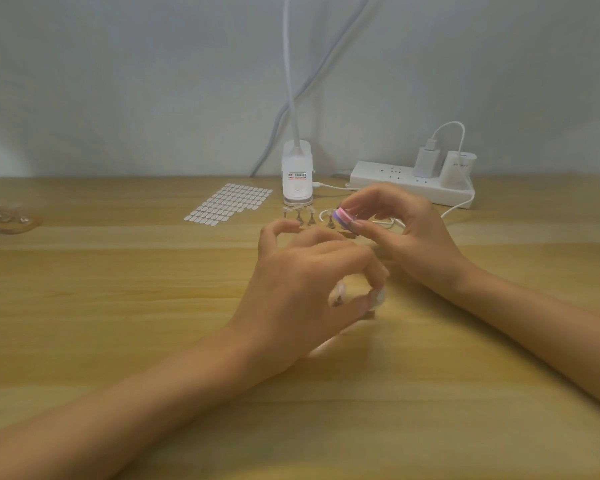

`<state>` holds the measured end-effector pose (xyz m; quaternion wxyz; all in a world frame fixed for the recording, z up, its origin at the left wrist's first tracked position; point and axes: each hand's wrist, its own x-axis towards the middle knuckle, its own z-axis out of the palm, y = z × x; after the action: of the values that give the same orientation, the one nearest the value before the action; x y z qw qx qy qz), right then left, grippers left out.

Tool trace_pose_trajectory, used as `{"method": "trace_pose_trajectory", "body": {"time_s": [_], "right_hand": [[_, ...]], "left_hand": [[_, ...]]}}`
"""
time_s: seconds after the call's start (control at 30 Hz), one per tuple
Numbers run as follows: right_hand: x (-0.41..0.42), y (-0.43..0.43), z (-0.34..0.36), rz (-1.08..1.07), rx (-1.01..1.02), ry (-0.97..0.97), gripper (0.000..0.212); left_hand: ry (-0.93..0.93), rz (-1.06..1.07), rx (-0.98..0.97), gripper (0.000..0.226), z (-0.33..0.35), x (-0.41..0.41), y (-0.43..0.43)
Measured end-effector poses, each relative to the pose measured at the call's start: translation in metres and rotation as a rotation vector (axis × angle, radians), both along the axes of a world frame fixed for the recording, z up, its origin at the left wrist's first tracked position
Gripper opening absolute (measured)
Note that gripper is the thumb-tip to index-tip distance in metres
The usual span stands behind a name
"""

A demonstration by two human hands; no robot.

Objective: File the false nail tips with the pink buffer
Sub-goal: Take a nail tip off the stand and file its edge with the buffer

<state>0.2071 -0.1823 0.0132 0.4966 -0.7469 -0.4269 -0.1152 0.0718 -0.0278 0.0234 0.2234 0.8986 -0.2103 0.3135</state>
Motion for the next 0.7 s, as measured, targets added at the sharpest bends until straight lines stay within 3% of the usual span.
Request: {"method": "trace_pose_trajectory", "body": {"time_s": [0.13,0.27,0.4,0.7], "right_hand": [[-0.003,-0.001,0.001,-0.024,0.016,-0.024,0.021],[-0.005,-0.002,0.000,-0.050,0.028,-0.054,0.017],[-0.010,-0.002,0.002,-0.010,0.034,-0.201,0.011],[-0.023,0.010,0.003,0.062,-0.033,-0.386,0.017]], "left_hand": [[0.007,-0.136,-0.352,0.004,0.011,0.011,0.020],[0.163,-0.055,-0.551,0.010,0.004,0.023,0.044],[0.338,-0.005,-0.658,0.011,-0.009,0.030,0.050],[0.381,-0.078,-0.675,0.005,-0.010,0.030,0.048]]}}
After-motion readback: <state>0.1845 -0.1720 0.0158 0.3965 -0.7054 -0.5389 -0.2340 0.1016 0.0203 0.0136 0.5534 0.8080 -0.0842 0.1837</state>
